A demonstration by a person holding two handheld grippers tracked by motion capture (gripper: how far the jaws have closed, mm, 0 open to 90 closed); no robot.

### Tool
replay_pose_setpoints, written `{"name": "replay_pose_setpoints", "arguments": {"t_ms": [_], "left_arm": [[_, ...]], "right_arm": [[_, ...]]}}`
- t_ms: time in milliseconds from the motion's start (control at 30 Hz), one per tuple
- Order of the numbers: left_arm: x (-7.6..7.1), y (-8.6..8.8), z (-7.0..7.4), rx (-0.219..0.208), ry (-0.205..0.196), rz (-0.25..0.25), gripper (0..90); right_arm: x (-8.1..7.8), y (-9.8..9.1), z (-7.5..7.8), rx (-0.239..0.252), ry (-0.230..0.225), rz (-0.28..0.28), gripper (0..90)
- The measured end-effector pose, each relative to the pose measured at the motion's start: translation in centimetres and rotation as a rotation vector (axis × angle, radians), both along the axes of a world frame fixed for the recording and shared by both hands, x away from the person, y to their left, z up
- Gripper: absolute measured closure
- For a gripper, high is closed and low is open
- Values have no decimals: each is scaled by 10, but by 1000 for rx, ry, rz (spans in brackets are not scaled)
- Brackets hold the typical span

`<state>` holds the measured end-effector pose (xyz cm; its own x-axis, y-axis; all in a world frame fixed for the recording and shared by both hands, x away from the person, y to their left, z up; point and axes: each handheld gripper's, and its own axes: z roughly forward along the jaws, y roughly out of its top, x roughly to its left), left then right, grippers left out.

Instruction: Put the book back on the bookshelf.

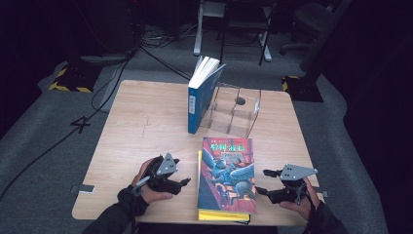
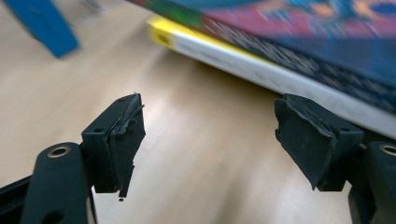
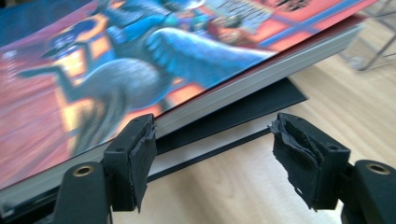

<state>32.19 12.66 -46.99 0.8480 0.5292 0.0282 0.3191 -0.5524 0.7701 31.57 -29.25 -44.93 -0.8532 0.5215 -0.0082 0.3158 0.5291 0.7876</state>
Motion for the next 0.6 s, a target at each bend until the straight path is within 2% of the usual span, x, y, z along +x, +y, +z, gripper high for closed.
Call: {"name": "replay_pose_setpoints", "arguments": {"t_ms": [67, 133, 167, 267, 333, 367, 433, 467, 600], "left_arm": [[-10, -2, -8, -3, 43, -33, 233], [-19, -6, -12, 22, 55, -60, 232], [-19, -6, -12, 22, 55, -60, 230], [-31, -9, -14, 25, 59, -88, 224], [-37, -11, -16, 47, 56, -103, 224], [-39, -13, -17, 60, 50, -108, 223], [-39, -14, -19, 75, 52, -119, 223], [-39, -14, -20, 88, 43, -115, 223], [-36, -14, -23, 93, 47, -95, 224]], "right_arm": [[-5, 2, 1, -6, 15, 25, 309], [-10, 3, 2, -7, 31, 36, 308], [-12, 3, 2, 6, 49, 47, 305], [-16, 4, 3, 5, 63, 56, 301], [-19, 3, 2, 10, 81, 60, 295], [-21, 3, 2, 14, 102, 64, 294], [-22, 3, 2, 15, 110, 61, 290], [-23, 4, 2, 24, 135, 69, 286], [-23, 6, 5, 14, 145, 56, 272]]}}
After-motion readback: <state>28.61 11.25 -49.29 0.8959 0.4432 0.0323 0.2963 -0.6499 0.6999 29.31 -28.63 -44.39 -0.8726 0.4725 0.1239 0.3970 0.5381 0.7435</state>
